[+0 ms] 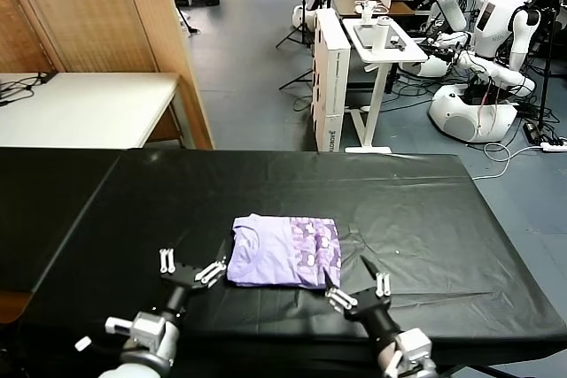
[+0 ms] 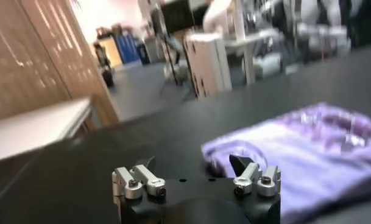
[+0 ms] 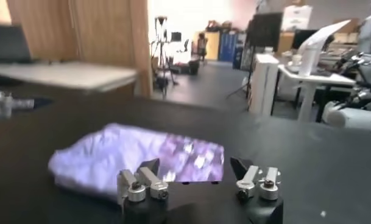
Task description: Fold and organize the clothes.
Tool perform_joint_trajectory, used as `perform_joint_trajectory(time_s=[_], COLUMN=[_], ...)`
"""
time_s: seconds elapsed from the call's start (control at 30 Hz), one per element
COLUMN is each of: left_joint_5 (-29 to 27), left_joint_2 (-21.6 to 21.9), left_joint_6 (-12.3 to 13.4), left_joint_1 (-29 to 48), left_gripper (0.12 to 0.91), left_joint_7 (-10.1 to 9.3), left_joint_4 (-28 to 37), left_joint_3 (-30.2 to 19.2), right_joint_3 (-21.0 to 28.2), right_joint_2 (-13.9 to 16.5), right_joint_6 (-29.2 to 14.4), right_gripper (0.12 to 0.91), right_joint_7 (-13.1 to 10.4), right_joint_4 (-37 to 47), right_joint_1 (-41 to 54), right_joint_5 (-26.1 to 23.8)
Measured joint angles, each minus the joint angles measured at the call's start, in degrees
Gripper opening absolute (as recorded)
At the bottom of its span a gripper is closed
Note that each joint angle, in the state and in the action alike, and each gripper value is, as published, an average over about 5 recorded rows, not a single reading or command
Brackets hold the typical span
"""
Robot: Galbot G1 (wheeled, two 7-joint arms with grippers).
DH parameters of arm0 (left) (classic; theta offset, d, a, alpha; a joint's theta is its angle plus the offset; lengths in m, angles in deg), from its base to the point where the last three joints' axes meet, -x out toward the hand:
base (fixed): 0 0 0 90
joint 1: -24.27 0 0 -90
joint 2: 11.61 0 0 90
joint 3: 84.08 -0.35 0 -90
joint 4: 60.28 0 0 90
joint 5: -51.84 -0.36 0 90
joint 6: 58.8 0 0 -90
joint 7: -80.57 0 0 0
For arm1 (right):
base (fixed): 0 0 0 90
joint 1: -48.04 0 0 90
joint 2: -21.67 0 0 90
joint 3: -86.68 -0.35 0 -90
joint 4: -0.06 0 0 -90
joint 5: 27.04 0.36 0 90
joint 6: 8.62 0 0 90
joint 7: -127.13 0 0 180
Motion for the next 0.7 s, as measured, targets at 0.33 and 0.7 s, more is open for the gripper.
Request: perform_joint_trajectory(time_s=[0.33,0.7], left_joint_5=[0.2,1.7], left_joint_2=[-5.7,-6.4], left_joint_6=[2.2,2.6], left_joint_1=[-6.6,-9.0], left_gripper=[0.907,0.907], left_joint_7=[1.49,2.5], left_joint_4=[-2.2,-3.2], left_joint_3=[3.2,5.3], right_joint_3=[-6.6,-10.6], right_joint_2=[-1.5,-1.1], right_joint_6=[-3.7,-6.6], right_gripper=[0.907,0.907], right_joint_7=[0.8,1.7], right_joint_4=[-1.3,-0.3], right_joint_1=[-6.1,-10.1], right_joint_5=[2.1,1.0])
